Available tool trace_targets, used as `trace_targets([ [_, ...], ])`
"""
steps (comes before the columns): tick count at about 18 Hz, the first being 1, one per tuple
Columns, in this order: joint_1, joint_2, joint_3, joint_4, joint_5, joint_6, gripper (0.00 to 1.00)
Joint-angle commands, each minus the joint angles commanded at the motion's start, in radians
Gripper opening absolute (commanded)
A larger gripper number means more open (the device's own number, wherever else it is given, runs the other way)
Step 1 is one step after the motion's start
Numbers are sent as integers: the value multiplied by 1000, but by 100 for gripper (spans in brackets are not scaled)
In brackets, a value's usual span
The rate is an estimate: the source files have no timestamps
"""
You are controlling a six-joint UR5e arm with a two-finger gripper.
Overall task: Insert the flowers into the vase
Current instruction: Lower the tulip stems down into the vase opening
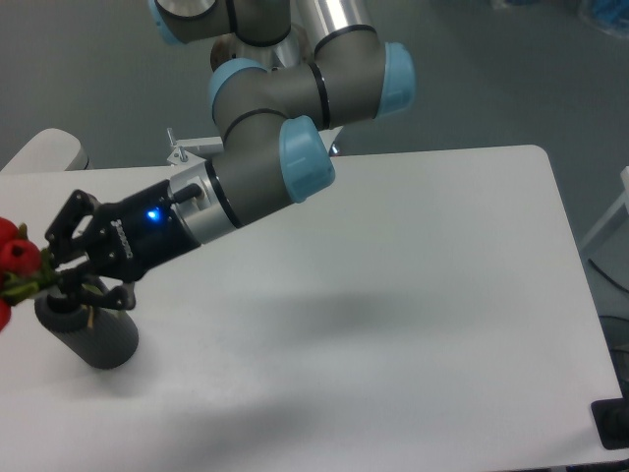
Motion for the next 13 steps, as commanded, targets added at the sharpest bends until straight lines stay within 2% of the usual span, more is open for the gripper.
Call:
trace_targets([
  [2, -11, 11, -35, 46, -12, -6, 1],
  [4, -32, 20, -51, 65, -20, -3, 2],
  [9, -64, 8, -54, 72, -20, 3, 3],
  [13, -71, -8, -66, 106, -18, 8, 5],
])
